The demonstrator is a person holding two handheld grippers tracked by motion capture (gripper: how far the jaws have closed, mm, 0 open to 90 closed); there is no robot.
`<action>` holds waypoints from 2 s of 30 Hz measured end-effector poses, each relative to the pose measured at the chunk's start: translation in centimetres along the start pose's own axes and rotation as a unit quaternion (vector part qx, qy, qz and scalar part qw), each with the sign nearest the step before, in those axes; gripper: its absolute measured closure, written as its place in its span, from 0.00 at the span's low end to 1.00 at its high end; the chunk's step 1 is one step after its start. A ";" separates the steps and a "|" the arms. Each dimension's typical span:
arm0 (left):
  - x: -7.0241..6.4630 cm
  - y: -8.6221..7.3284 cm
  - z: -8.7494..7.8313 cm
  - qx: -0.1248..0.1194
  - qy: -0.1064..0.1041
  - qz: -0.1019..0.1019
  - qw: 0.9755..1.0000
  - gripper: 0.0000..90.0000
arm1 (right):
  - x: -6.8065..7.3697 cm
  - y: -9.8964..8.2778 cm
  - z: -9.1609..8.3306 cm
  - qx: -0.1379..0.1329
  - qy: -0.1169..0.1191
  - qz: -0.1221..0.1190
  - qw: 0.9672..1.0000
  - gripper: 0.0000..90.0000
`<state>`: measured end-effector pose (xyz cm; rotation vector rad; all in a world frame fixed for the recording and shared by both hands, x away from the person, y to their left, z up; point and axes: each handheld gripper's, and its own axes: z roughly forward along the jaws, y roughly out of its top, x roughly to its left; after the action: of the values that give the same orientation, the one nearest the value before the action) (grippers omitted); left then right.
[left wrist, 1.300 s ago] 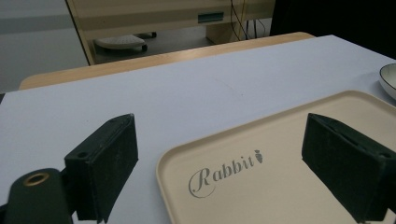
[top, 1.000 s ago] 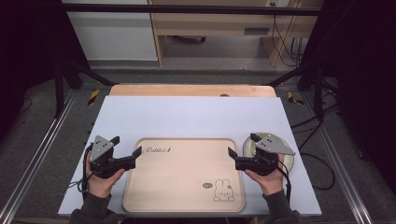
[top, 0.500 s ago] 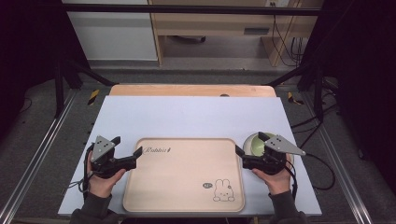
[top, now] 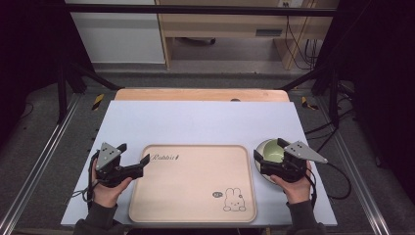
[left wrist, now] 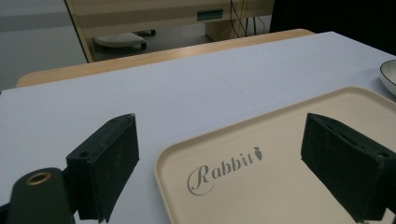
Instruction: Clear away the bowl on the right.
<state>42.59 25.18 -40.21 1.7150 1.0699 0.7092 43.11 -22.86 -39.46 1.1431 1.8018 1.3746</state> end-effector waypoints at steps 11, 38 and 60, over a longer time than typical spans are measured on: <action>-0.1 -0.1 0.0 0.001 -0.001 0.004 1.000 0.12 | -1.3 0.1 -0.6 0.022 -0.030 0.012 0.999 0.14; -0.4 -0.2 0.1 0.005 -0.001 0.009 1.000 0.13 | -3.4 -0.1 -1.4 0.062 -0.081 0.037 0.994 0.19; -0.4 -0.3 0.3 0.009 -0.003 0.010 1.000 0.13 | -5.7 -1.2 -0.8 0.116 -0.136 0.064 0.982 0.27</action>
<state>42.61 24.75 -40.58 1.7442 1.0601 0.7088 44.68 -28.38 -40.64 1.5124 1.7451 1.0332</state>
